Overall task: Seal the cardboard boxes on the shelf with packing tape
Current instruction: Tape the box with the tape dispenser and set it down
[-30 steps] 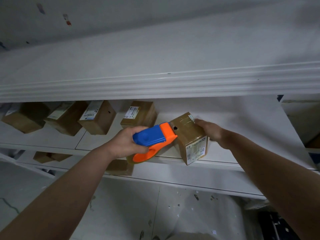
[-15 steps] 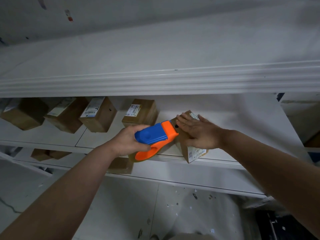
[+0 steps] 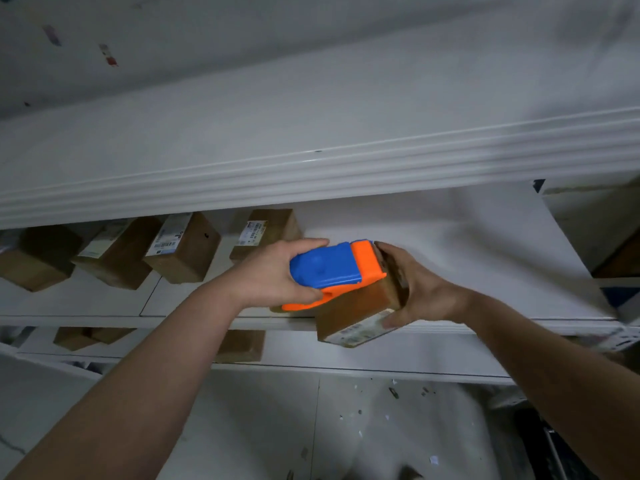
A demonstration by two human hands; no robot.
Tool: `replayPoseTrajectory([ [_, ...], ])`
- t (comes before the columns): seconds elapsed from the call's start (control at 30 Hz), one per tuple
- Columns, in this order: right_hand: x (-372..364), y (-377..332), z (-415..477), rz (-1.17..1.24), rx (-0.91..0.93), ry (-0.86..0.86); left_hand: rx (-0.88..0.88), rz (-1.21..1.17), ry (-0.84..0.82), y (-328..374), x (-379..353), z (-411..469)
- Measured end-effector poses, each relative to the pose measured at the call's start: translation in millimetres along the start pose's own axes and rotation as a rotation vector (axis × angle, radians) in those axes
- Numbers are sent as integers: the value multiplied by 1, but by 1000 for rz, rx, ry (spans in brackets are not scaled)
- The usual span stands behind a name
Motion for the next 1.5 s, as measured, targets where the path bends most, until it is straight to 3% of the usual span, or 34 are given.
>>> replayPoseTrajectory([
  [0.13,5,21,-25,-135,-71,68,0,259,-38,31,-16,30],
  [0.37,16,35,-26,-71,-201,82,-28,351,-66,49,-30,47],
  [0.57,17,34,-17,-195,-181,30,-17,353,-48,42,-23,41],
  [1.0,25,37,-9,-230,-193,19,146,69,18,-98,38,-87],
  [1.2,27,36,-6,-343,-193,5,170,170,-10,-111,14,-74],
  [1.33,23,30,-6,-472,-170,-4,203,260,-24,-107,-6,-53],
  [1.5,10,38,-11,-847,-311,-139,173,262,-26,-96,-24,-25],
])
Point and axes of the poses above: each hand's wrist, its own z-axis towards the middle knuckle, its own x-axis out of the back of the hand, y = z × x, the point moved 5 cm from there along z, towards the middle knuckle, and after that the axes turned 12 degrees about -y, right-handed, at the moved point
